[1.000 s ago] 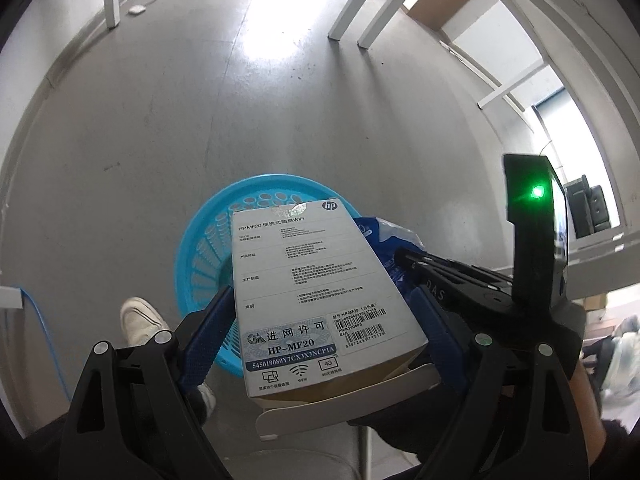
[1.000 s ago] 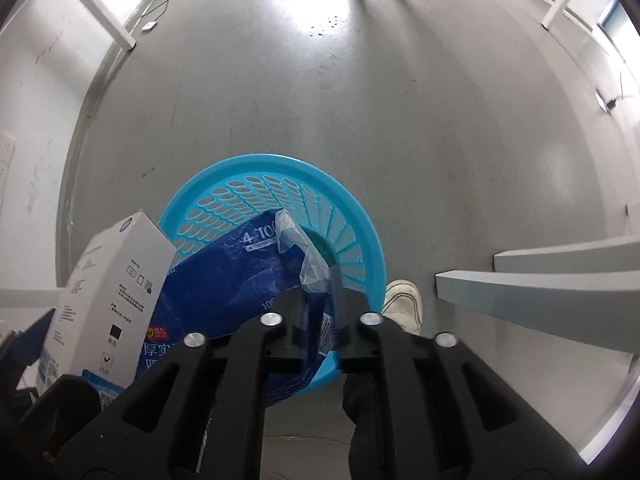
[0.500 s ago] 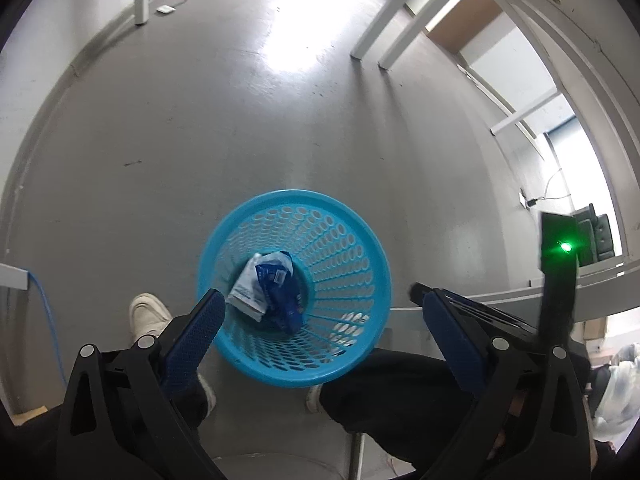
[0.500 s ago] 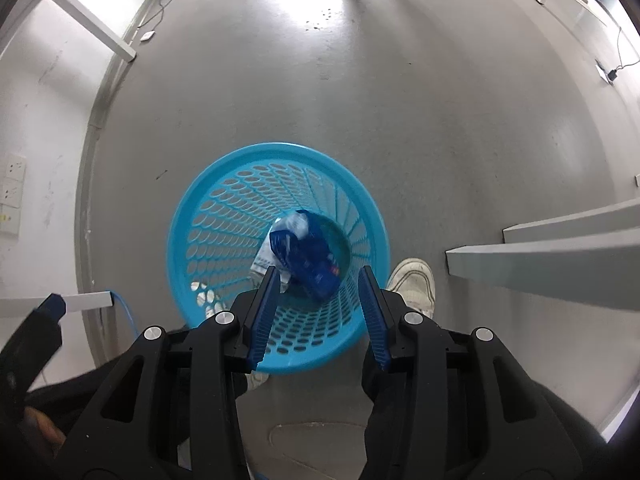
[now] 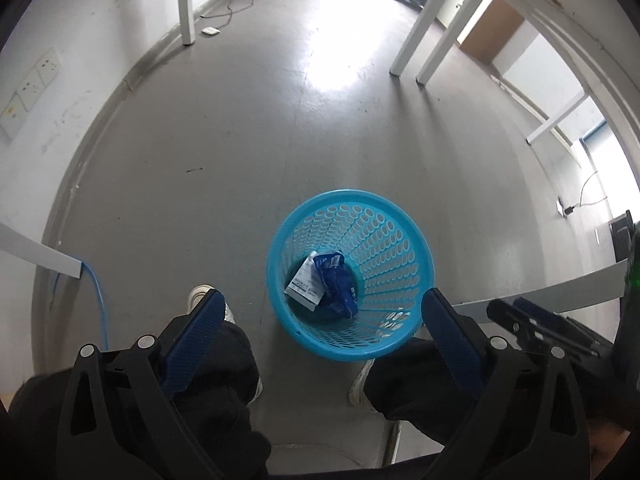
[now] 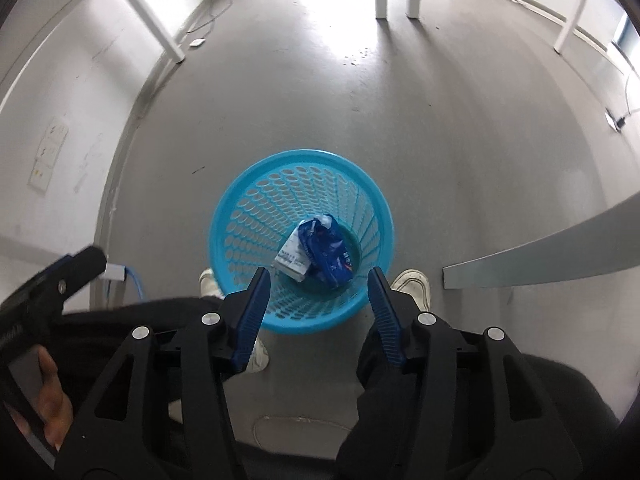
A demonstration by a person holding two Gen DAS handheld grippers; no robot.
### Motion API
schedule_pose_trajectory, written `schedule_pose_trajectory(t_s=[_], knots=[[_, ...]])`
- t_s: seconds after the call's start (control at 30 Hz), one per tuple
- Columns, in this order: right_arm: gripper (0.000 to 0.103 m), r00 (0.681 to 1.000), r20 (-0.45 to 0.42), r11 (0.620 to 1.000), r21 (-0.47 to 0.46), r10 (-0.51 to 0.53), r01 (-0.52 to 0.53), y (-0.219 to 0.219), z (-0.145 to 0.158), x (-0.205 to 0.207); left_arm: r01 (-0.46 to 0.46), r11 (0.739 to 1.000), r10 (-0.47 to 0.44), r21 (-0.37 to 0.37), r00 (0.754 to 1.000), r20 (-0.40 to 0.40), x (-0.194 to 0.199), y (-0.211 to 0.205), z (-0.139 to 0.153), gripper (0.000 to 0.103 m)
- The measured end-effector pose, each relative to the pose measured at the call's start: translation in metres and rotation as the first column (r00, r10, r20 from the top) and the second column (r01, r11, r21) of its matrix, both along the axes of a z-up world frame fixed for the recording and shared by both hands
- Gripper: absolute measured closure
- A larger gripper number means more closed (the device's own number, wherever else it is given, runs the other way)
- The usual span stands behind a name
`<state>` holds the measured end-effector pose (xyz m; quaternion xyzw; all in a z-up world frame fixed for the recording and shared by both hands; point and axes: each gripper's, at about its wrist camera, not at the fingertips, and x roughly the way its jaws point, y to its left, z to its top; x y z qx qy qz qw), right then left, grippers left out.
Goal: Collect trash
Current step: 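Open the left tool and right tool to drop box and bag into the basket, then raise both tools back up toward the table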
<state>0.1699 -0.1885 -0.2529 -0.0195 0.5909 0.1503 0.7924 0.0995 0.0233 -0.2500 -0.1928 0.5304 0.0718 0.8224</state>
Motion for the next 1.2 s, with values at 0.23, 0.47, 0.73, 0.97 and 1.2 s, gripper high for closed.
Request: schedule_pose_trajectory(t_s=[0.23,0.47,0.73,0.97,1.2], knots=[[0.045,0.997,0.062,0.999,0.021,0.047,-0.049,-0.010,0.033,-0.039,-0.002,0.996,-0.001,0.094,0.999,0.033,-0.024,-0.012,0.017,0.007],[0.038,0.992,0.086,0.995,0.037,0.094,-0.097,-0.015,0.056,-0.065,0.010,0.984,-0.029,0.179,0.994,0.102,-0.054,-0.026,0.040,0.006],[0.032,0.974,0.161,0.987,-0.011,0.160,-0.160,-0.025,0.096,-0.107,0.024,0.987,-0.053,0.161,0.982,0.179,-0.090,-0.034,0.082,0.006],[0.021,0.939,0.294,0.976,0.067,0.178,-0.206,-0.041,0.152,-0.137,0.047,0.982,-0.099,0.183,0.953,0.288,-0.135,-0.040,0.125,0.006],[0.020,0.869,0.481,0.976,0.108,0.116,-0.191,-0.057,0.230,-0.169,0.093,0.977,-0.168,0.191,0.887,0.430,-0.166,-0.038,0.184,0.007]])
